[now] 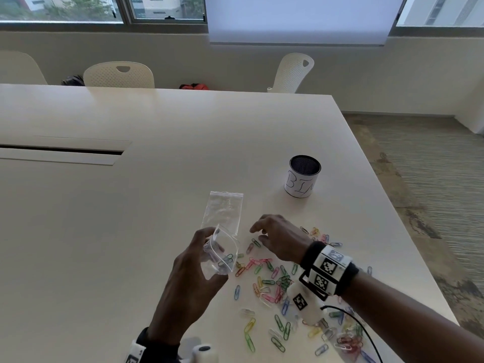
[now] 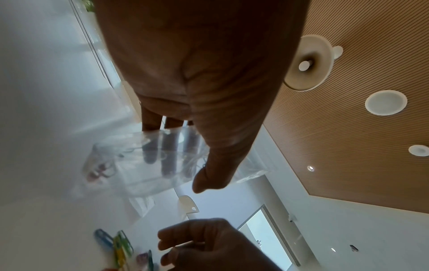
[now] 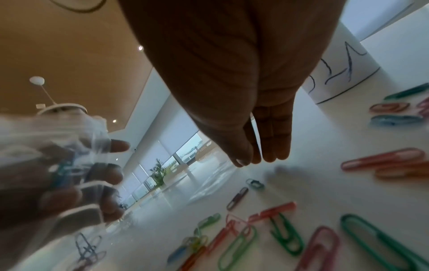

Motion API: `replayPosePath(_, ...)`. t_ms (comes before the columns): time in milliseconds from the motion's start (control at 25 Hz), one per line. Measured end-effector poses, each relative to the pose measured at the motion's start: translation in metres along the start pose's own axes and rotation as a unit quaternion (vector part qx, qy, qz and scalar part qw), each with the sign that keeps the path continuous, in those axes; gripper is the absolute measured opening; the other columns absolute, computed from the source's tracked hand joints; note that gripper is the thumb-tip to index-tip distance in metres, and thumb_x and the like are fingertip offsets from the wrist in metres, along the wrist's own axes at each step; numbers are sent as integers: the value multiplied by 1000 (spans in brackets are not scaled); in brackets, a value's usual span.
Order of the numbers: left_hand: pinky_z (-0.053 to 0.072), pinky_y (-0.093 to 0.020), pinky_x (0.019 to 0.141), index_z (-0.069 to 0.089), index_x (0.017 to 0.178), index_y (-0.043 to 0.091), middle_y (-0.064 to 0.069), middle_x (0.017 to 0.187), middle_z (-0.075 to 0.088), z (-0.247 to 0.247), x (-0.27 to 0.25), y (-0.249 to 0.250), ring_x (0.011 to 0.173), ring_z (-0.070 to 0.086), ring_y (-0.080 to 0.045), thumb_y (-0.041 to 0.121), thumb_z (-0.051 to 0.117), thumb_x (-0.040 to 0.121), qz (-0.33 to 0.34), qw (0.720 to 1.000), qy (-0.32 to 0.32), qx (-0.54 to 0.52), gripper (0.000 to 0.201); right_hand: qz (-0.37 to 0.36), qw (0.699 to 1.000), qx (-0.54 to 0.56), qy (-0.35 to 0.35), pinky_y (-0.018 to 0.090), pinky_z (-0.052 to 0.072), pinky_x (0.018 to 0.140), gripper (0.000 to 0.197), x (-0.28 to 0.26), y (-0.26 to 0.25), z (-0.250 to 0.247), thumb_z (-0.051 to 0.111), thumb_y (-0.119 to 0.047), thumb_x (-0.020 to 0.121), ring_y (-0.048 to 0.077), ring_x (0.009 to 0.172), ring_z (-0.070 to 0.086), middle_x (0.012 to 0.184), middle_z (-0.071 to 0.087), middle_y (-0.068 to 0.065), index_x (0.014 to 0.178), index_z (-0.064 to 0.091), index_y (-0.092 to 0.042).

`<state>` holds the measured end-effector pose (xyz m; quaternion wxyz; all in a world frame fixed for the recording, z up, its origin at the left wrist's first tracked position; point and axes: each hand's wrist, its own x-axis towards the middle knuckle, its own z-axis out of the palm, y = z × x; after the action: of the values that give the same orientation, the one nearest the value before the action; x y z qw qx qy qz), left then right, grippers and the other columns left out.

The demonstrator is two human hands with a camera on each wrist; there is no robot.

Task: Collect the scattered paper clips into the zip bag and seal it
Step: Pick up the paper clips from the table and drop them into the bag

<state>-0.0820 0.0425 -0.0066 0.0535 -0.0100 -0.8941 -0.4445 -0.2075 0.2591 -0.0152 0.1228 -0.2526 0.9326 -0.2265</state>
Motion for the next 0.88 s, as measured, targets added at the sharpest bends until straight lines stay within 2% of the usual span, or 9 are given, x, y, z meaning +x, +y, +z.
replayPosePath(120,52,-20,75,49,131,44,21,106,71,-5,-9,-3,105,67,8,20,86,81,-11,1000,13,1,67,-5,1000,-14,-11,17,49,92,31,6,-2,15,54,-2,104,22,113,66,134,63,9,131,67,-7)
replayPosePath(200,50,-19,74,49,131,43,20,105,71,-8,-15,-5,104,67,7,17,85,81,-15,1000,22,4,67,-11,999,-5,-33,21,55,94,31,3,-6,23,50,-2,105,22,110,66,131,61,8,130,68,-7)
replayPosePath(280,49,-19,73,49,130,42,18,105,72,-10,-21,-6,103,68,6,16,84,80,-20,999,29,7,66,-35,998,3,-60,28,59,94,27,-2,-13,27,52,-7,106,21,106,66,127,63,6,125,70,-9)
replayPosePath(400,50,-19,73,49,131,42,18,105,72,-13,-29,-7,102,67,7,16,84,80,-25,999,37,10,67,-83,995,1,-61,27,56,94,22,-2,-24,28,59,-15,103,19,110,65,125,64,3,121,71,-13)
replayPosePath(480,53,-21,74,49,131,44,19,106,73,-14,-33,-7,103,66,8,17,85,80,-29,999,40,8,68,-123,990,-12,-65,30,53,97,21,2,-30,31,64,-21,100,17,116,60,128,63,0,120,70,-20)
replayPosePath(560,56,-23,75,48,132,45,21,107,73,-14,-36,-6,104,67,10,17,86,80,-31,999,38,8,70,-170,980,-33,-96,35,52,100,23,7,-33,38,68,-26,96,17,118,57,129,63,-2,119,70,-23)
replayPosePath(640,55,-21,74,48,132,45,22,106,73,-14,-40,-6,104,66,11,16,86,80,-30,999,36,10,70,-198,971,-64,-118,34,52,99,23,9,-32,41,70,-27,94,18,115,56,125,64,-2,116,71,-22)
replayPosePath(800,52,-21,74,48,129,44,18,104,72,-13,-43,-4,105,66,8,15,83,81,-29,999,30,9,66,-198,970,-77,-116,30,55,89,4,-3,-18,25,70,-18,95,16,101,62,110,67,1,98,72,-18)
replayPosePath(880,52,-23,75,49,129,43,18,104,72,-12,-45,-4,105,67,5,14,82,82,-31,999,28,6,64,-180,973,-86,-113,29,54,87,9,-13,-5,16,69,-22,97,15,101,62,113,66,1,104,72,-18)
